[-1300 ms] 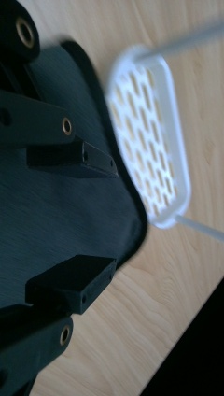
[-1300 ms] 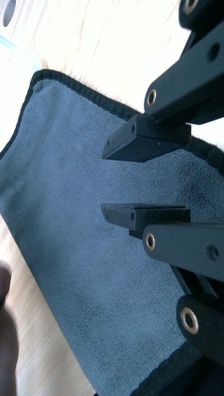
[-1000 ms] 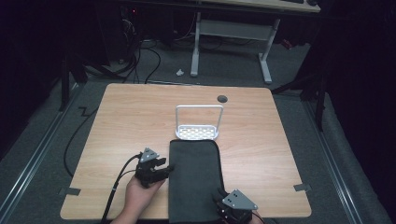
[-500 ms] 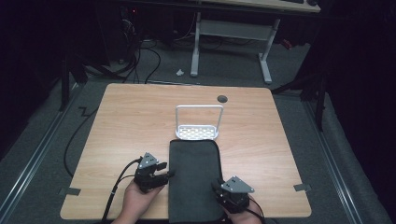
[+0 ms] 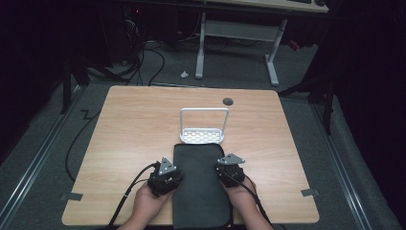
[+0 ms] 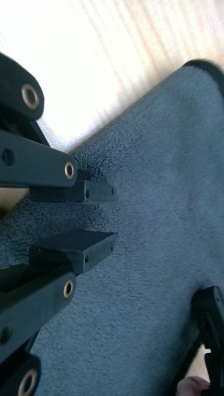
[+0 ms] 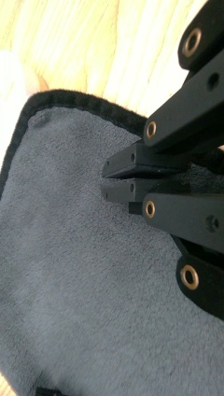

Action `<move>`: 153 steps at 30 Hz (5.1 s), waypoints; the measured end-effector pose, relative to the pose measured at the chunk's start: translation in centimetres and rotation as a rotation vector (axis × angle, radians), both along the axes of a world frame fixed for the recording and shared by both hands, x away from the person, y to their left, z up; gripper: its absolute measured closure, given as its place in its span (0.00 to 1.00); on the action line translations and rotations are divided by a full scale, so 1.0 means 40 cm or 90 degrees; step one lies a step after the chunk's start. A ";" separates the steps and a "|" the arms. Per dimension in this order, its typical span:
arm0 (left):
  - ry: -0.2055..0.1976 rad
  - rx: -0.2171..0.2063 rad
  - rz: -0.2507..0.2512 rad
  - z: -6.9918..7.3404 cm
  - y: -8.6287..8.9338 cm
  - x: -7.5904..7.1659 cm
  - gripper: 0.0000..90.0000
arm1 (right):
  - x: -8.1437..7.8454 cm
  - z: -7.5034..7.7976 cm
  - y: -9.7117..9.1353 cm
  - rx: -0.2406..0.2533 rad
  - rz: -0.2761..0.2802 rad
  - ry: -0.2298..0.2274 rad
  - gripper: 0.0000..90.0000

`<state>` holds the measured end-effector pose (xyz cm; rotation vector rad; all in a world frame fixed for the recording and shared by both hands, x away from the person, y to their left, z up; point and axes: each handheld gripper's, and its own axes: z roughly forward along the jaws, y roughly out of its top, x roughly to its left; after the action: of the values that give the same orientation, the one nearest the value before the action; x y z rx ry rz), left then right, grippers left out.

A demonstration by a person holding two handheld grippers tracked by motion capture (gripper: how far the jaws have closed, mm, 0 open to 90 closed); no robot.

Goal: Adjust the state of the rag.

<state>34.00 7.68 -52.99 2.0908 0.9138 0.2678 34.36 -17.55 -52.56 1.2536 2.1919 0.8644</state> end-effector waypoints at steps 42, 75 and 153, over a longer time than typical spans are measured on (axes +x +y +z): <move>0.090 -0.124 0.104 0.008 0.052 0.091 0.53 | -0.123 -0.012 -0.058 0.030 0.059 -0.016 0.93; 0.079 -0.106 0.098 -0.020 0.013 0.097 0.87 | 0.005 -0.012 -0.073 0.101 -0.027 0.032 0.55; -0.234 -0.211 0.099 0.406 0.018 0.086 0.93 | -0.028 0.353 -0.059 0.167 -0.016 -0.293 0.91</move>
<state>37.44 8.41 -36.75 1.6016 0.8330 0.5247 33.24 -19.91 -38.46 1.0596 1.7351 1.3150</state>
